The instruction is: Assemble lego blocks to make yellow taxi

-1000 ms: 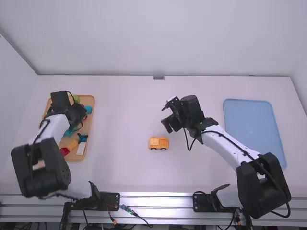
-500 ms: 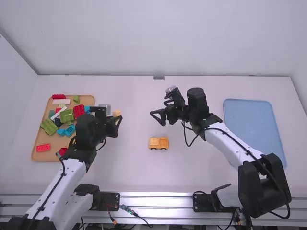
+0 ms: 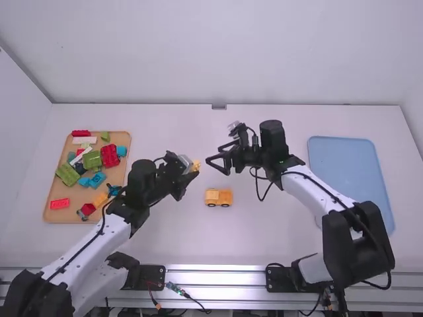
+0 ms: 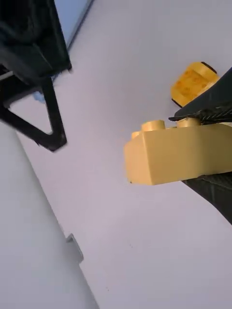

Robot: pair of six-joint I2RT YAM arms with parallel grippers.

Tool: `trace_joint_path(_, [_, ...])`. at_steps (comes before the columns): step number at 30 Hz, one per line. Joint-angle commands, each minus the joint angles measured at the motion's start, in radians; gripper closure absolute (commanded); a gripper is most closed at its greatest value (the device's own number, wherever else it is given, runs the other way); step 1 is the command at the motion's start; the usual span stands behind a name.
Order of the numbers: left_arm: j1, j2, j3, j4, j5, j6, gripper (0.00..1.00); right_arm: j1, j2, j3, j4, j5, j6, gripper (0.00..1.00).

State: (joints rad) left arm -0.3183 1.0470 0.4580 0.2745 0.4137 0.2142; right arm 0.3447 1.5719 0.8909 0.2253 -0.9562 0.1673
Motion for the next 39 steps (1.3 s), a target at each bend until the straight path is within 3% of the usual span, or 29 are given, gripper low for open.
trace_joint_path(1, [-0.028, 0.01, -0.008, 0.022, -0.037, 0.03, 0.98, -0.012, 0.07, 0.005, 0.046, -0.117, 0.074, 0.1])
trace_joint_path(7, [-0.079, 0.02, -0.008, 0.026, -0.17, 0.03, 0.98, -0.023, 0.146, 0.005, 0.163, -0.199, 0.145, 0.13])
trace_joint_path(13, [-0.101, 0.069, -0.008, 0.045, -0.25, 0.03, 0.98, 0.012, 0.156, 0.005, 0.164, -0.199, 0.139, 0.12])
trace_joint_path(39, [-0.111, 0.156, 0.024, 0.161, -0.115, 0.019, 0.98, 0.036, 0.156, 0.005, 0.108, -0.098, 0.115, 0.19])
